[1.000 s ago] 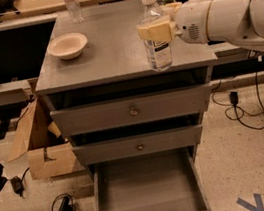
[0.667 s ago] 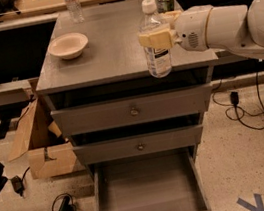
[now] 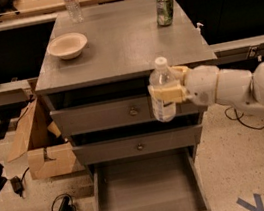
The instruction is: Place blue plastic bottle into bottom drawer
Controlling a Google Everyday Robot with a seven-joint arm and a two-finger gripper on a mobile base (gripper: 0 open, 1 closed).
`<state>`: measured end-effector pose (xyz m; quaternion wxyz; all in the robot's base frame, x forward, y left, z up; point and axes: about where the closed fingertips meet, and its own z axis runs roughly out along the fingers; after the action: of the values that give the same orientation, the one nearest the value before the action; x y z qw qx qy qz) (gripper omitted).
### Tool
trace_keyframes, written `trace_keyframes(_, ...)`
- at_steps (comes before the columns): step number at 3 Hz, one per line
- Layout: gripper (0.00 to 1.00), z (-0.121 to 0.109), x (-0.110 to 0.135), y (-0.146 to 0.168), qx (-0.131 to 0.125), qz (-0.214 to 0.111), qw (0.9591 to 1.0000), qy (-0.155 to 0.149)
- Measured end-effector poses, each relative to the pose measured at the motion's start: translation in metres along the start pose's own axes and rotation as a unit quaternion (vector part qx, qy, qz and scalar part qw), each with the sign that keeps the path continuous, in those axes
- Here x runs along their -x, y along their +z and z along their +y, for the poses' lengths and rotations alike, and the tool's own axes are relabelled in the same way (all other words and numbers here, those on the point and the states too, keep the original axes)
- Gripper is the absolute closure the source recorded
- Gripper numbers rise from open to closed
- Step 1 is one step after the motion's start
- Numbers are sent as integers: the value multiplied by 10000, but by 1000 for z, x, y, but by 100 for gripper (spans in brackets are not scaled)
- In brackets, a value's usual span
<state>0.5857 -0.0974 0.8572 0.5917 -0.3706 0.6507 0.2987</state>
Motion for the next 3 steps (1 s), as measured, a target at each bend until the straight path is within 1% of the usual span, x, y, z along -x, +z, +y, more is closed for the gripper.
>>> trace_keyframes(1, 100, 31, -69, -12, 465, -261, 9986, 17)
trace_keyframes(2, 100, 43, -134, -15, 803, -317, 9963, 53)
trace_keyframes(3, 100, 43, -207, -16, 989, -124, 9947, 253)
